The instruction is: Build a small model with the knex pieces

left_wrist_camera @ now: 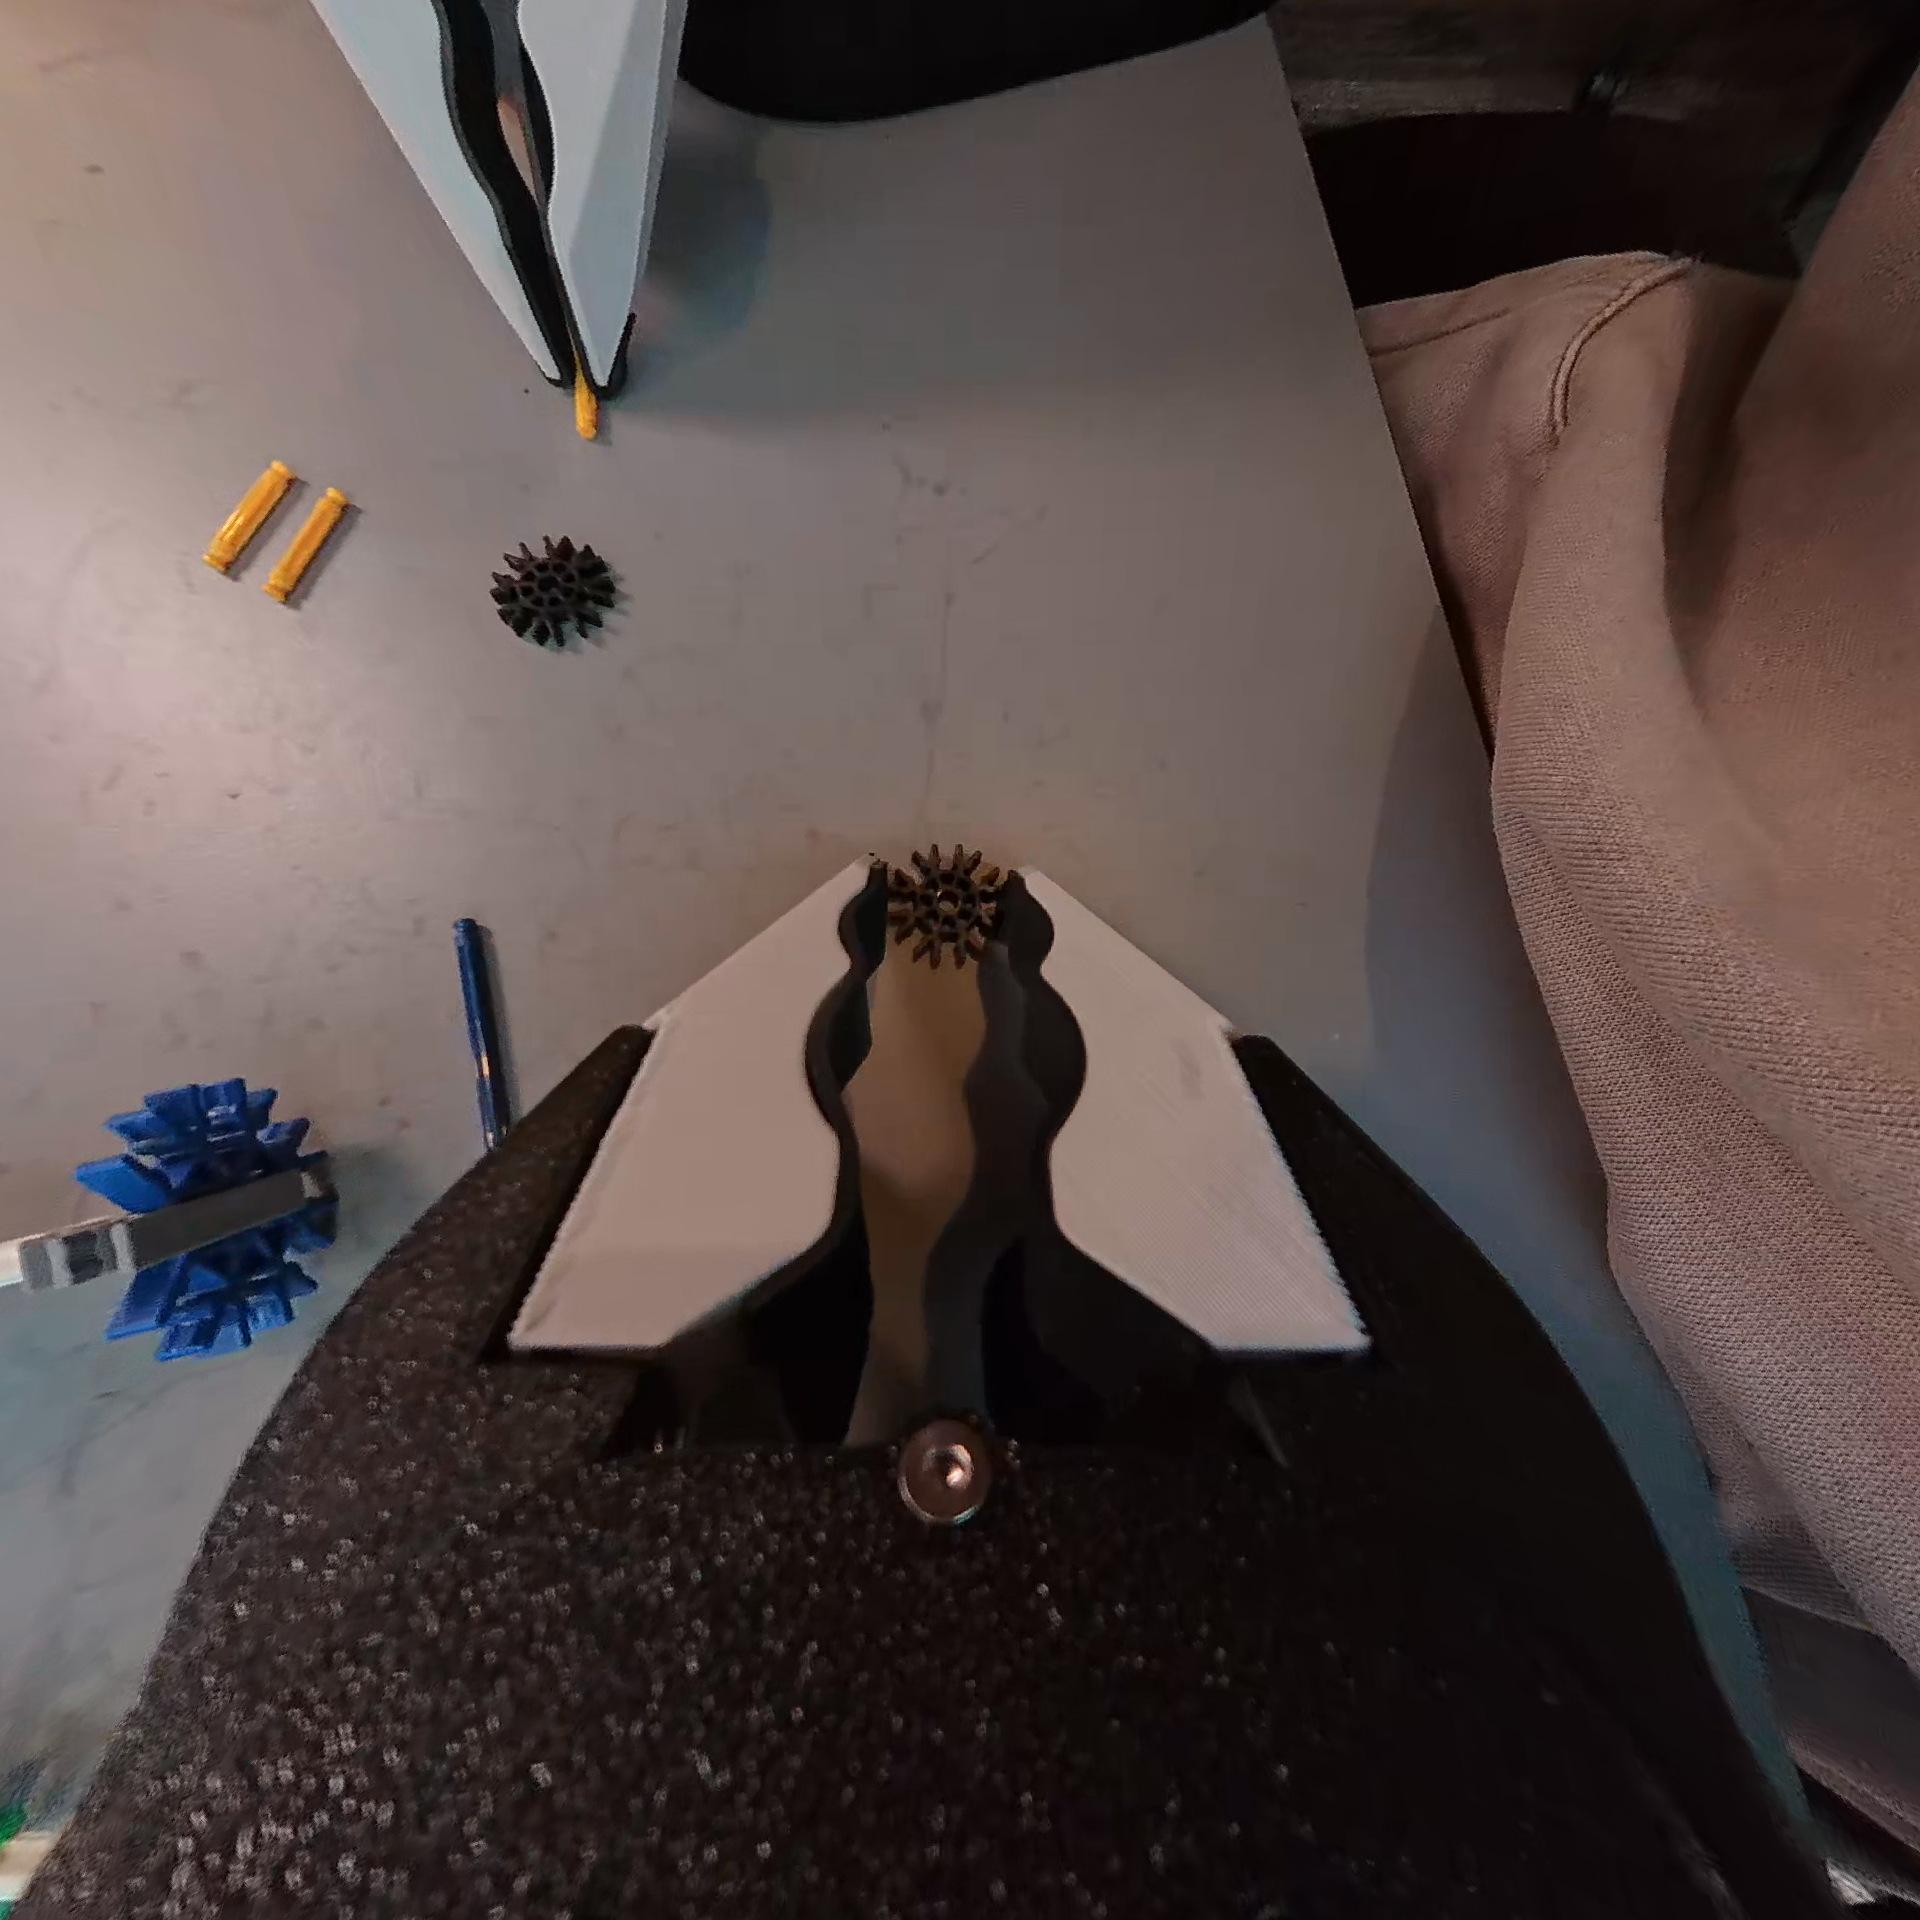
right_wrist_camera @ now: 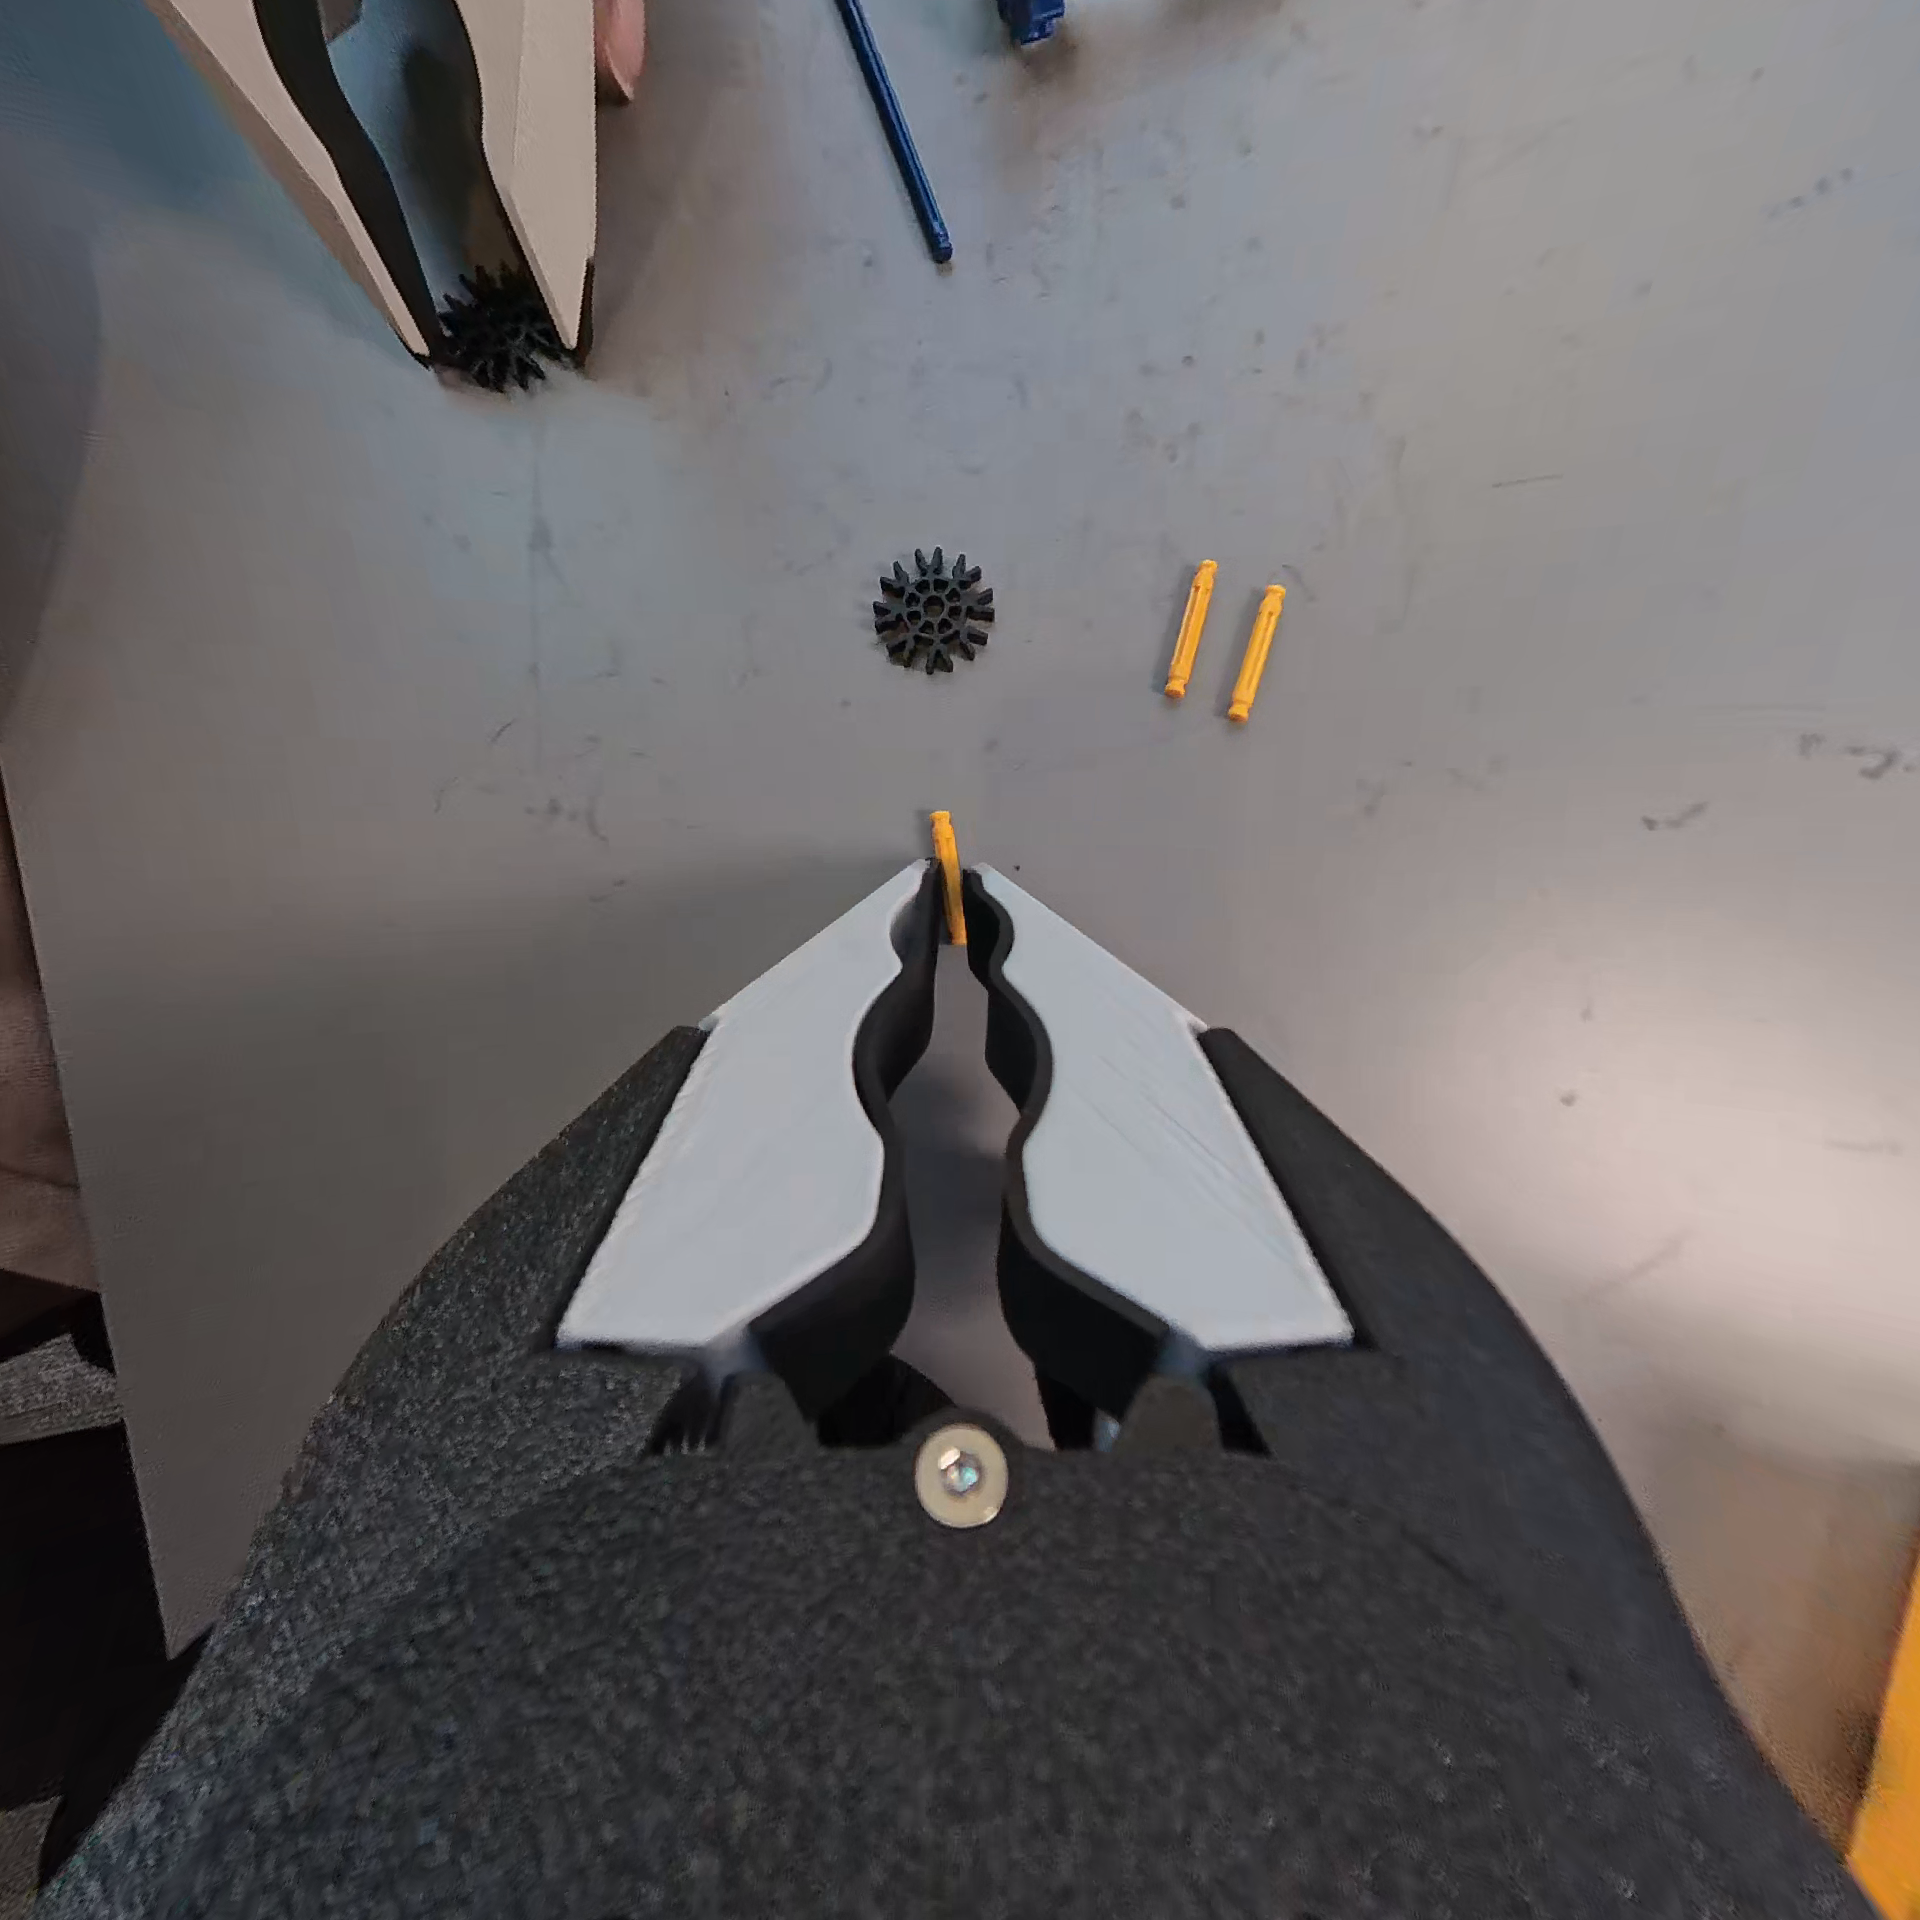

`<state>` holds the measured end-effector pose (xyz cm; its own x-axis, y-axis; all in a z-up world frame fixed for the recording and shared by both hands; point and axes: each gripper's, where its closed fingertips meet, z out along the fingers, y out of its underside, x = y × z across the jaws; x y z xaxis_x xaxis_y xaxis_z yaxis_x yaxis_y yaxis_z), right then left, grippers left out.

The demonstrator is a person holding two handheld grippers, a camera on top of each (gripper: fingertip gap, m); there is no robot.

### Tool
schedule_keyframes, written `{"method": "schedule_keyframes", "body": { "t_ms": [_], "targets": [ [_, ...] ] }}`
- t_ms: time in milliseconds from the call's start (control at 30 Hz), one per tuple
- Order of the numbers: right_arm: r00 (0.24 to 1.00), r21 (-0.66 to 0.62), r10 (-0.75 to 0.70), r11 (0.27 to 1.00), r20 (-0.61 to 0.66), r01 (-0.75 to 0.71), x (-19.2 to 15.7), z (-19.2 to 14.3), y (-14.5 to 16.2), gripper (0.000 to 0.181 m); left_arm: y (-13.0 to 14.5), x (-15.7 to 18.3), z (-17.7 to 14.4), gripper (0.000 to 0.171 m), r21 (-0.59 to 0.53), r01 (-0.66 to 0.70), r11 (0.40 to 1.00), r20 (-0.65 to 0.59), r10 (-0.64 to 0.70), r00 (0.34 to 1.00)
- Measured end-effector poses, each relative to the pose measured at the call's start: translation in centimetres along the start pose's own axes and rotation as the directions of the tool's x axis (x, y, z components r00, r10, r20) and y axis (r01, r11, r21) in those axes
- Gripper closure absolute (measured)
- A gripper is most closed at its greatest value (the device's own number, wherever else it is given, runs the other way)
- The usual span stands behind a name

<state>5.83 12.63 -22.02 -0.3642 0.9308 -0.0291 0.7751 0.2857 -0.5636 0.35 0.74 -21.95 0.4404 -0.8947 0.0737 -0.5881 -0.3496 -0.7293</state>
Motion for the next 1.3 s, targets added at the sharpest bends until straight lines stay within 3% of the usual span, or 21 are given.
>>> {"method": "schedule_keyframes", "body": {
  "t_ms": [133,233,300,467,633,1033,1300],
  "targets": [
    [0.999,0.036,0.011,0.999,-0.053,-0.009,-0.7,-0.2,-0.4,0.180,-0.2,-0.1,0.0,0.151,0.017,0.037,0.999,-0.018,-0.036,0.999],
    [0.999,0.192,0.044,0.981,-0.005,-0.042,-3.5,-1.1,-3.9,0.180,-0.3,-0.3,0.1,0.151,0.020,0.034,0.999,0.012,-0.034,0.999],
    [1.000,0.225,0.025,0.974,-0.003,-0.024,-5.2,-0.9,-5.5,0.179,-0.4,-0.4,0.2,0.151,0.018,0.016,1.000,0.032,-0.016,0.999],
    [0.999,0.187,-0.030,0.982,0.011,0.027,-8.2,2.0,-6.8,0.179,-0.6,-0.5,0.5,0.151,0.018,0.008,1.000,0.048,-0.009,0.999],
    [0.998,0.157,-0.062,0.986,0.021,0.058,-8.0,3.8,-7.3,0.179,-0.6,-0.4,0.5,0.151,0.022,-0.001,1.000,0.050,0.000,0.999],
    [0.970,0.074,-0.227,0.972,0.085,0.221,-7.5,5.0,-7.3,0.180,-0.3,-0.9,0.0,0.148,0.023,-0.090,0.996,0.077,0.088,0.993],
    [0.965,0.063,-0.237,0.971,0.108,0.231,-6.8,4.9,-7.4,0.179,-0.1,-0.7,-0.1,0.146,0.014,-0.053,0.999,0.058,0.052,0.997]
  ]
}}
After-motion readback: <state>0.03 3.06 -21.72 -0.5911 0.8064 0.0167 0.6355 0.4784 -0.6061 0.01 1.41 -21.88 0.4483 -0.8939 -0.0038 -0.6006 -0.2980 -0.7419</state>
